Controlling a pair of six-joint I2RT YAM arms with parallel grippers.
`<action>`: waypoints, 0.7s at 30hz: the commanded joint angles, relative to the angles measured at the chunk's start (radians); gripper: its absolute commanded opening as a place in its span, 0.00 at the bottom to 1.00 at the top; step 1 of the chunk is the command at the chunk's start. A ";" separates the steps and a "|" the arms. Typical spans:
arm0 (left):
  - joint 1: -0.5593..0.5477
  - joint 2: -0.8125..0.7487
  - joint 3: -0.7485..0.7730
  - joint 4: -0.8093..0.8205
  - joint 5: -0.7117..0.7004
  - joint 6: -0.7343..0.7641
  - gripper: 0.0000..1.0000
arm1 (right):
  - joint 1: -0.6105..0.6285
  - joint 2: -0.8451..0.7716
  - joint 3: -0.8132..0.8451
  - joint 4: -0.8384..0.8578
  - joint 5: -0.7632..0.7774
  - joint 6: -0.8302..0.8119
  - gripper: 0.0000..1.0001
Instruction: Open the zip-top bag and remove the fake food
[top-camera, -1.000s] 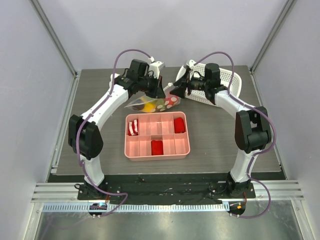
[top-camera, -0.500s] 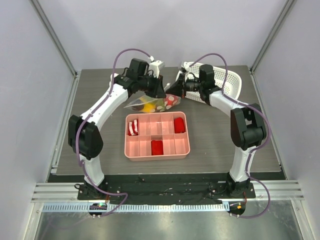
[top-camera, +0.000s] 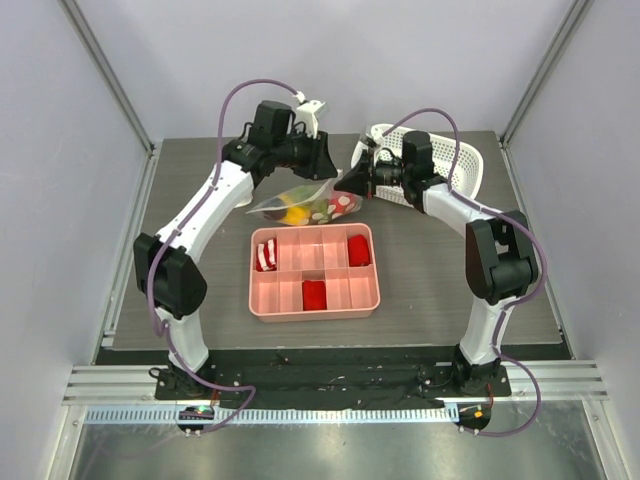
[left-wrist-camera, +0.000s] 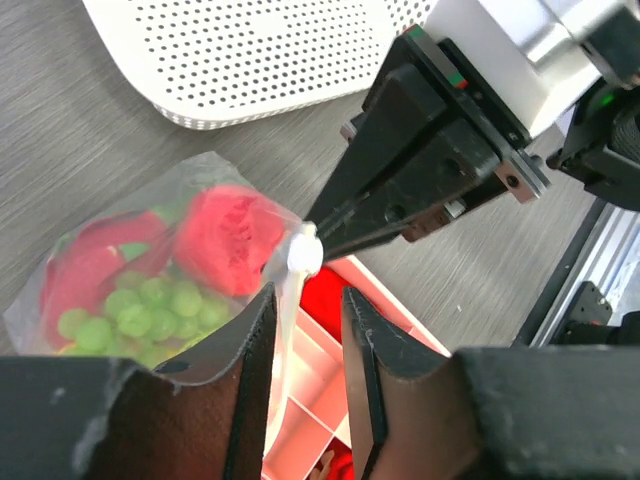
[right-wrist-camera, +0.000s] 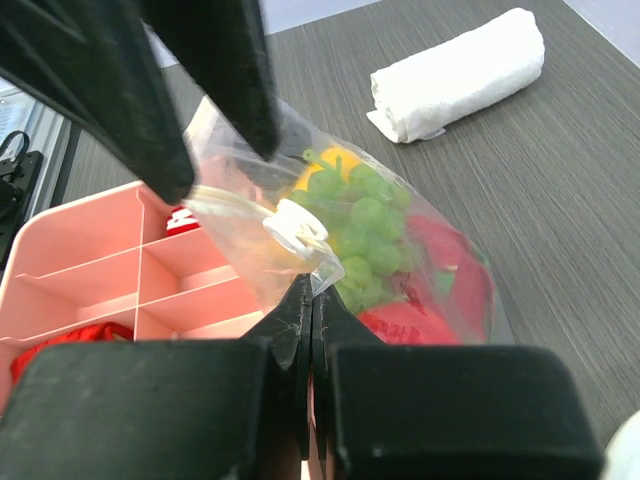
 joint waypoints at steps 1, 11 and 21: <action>0.000 0.036 0.062 0.045 0.044 -0.002 0.32 | -0.003 -0.073 0.006 0.008 -0.033 -0.016 0.01; -0.017 0.064 0.093 0.059 0.040 0.003 0.30 | -0.002 -0.077 0.026 -0.013 -0.054 -0.011 0.01; -0.018 0.078 0.087 0.062 0.026 0.013 0.15 | -0.005 -0.088 0.015 0.017 -0.062 0.022 0.01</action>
